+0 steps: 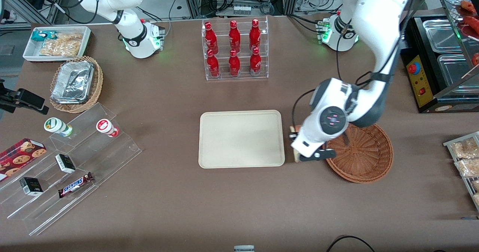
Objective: Place sandwich from basket to tray
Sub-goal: 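Lift the sandwich and carry it over the beige tray, then lower the sandwich onto the tray and open the left gripper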
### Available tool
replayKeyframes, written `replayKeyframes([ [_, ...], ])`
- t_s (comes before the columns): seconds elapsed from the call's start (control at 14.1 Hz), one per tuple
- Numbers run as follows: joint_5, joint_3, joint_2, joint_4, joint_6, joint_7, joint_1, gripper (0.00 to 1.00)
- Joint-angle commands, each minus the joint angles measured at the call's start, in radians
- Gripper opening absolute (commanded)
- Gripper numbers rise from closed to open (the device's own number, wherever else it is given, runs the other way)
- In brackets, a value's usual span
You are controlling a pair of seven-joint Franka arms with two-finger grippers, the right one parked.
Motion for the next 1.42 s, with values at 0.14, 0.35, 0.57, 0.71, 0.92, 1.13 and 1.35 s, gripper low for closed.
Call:
replayKeyframes([
  [0.14, -0.007, 0.013, 0.165, 0.213, -0.005, -0.176, -0.15, 0.0],
  [0.35, -0.001, 0.015, 0.21, 0.22, 0.109, -0.242, -0.23, 0.0],
  [0.57, -0.001, 0.015, 0.271, 0.277, 0.132, -0.279, -0.273, 0.0],
  [0.71, -0.001, 0.015, 0.287, 0.286, 0.132, -0.291, -0.291, 0.0],
  [0.92, 0.003, 0.017, 0.303, 0.286, 0.146, -0.288, -0.307, 0.08],
  [1.13, 0.006, 0.018, 0.297, 0.285, 0.143, -0.28, -0.305, 1.0],
  [1.35, 0.006, 0.02, 0.267, 0.285, 0.133, -0.288, -0.304, 1.0],
])
